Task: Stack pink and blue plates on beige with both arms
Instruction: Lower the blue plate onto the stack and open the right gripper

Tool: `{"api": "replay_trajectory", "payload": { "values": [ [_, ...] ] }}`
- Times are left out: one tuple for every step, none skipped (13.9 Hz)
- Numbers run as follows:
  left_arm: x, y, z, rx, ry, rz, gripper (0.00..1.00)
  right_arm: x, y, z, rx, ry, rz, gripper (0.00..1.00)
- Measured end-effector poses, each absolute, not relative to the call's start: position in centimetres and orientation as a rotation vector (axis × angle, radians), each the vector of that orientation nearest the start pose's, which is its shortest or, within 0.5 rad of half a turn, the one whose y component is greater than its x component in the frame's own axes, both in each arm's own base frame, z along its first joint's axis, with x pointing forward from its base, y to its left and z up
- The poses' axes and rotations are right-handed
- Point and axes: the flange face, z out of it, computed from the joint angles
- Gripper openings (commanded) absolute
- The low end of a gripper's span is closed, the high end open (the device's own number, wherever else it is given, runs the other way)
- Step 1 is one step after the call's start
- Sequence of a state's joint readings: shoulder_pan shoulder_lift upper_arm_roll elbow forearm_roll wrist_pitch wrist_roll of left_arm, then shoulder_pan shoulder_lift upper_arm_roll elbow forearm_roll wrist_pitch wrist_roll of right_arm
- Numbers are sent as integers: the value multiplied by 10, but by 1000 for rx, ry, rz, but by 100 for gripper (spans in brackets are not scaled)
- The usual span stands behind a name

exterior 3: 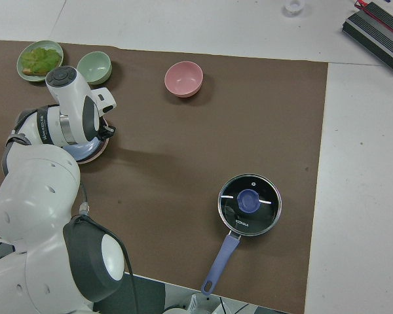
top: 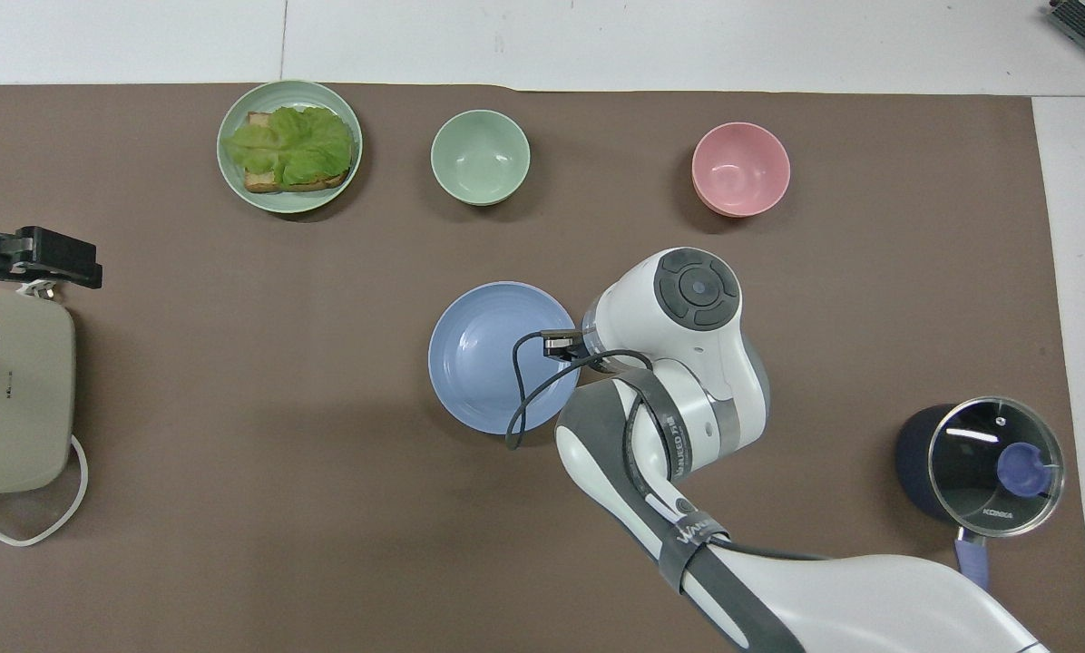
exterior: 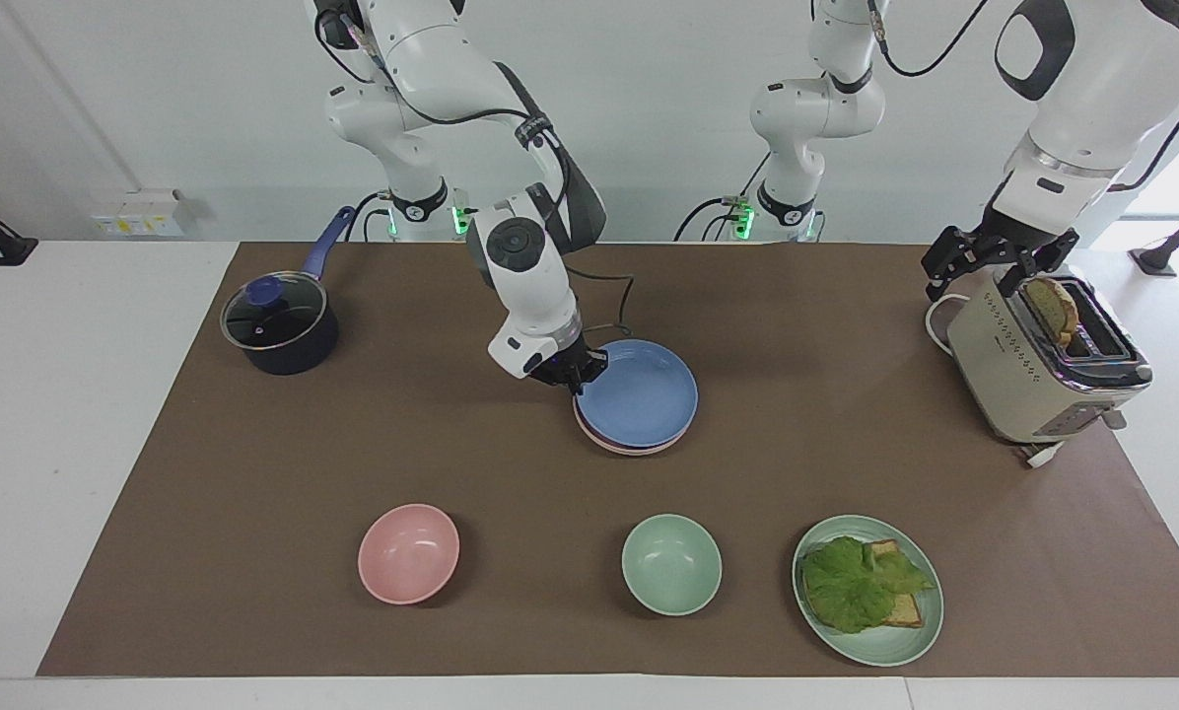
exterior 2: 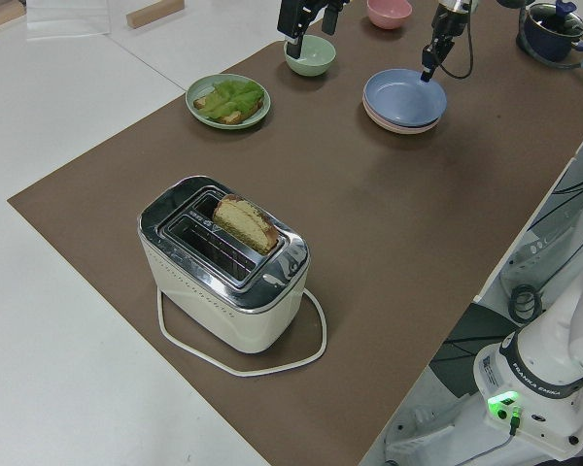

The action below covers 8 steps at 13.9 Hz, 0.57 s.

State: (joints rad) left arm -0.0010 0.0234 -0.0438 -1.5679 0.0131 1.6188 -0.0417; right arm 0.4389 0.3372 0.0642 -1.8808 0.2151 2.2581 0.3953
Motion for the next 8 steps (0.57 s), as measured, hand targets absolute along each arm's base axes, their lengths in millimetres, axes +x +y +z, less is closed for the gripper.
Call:
{"api": "replay_trajectory", "payload": {
  "values": [
    [566,-23,617,-3130,5,-44,100,551,307,335,-2953,44,71,25],
    [566,-23,617,-3130,4,-44,100,551,306,335,-2953,45,71,45],
    [566,-23,617,-3130,4,-44,100,552,305,335,-2954,50,71,68],
    [566,-23,617,-3130,4,-44,100,553,302,335,-2954,57,70,98],
    [566,-23,617,-3130,4,-44,100,555,299,335,-2953,64,67,100],
    [566,-23,617,-3130,4,-44,100,557,297,336,-2951,70,62,100],
    [566,-23,617,-3130,4,-44,100,559,296,338,-2949,74,53,100],
    [566,-23,617,-3130,4,-44,100,562,294,342,-2946,81,40,100]
  ]
}}
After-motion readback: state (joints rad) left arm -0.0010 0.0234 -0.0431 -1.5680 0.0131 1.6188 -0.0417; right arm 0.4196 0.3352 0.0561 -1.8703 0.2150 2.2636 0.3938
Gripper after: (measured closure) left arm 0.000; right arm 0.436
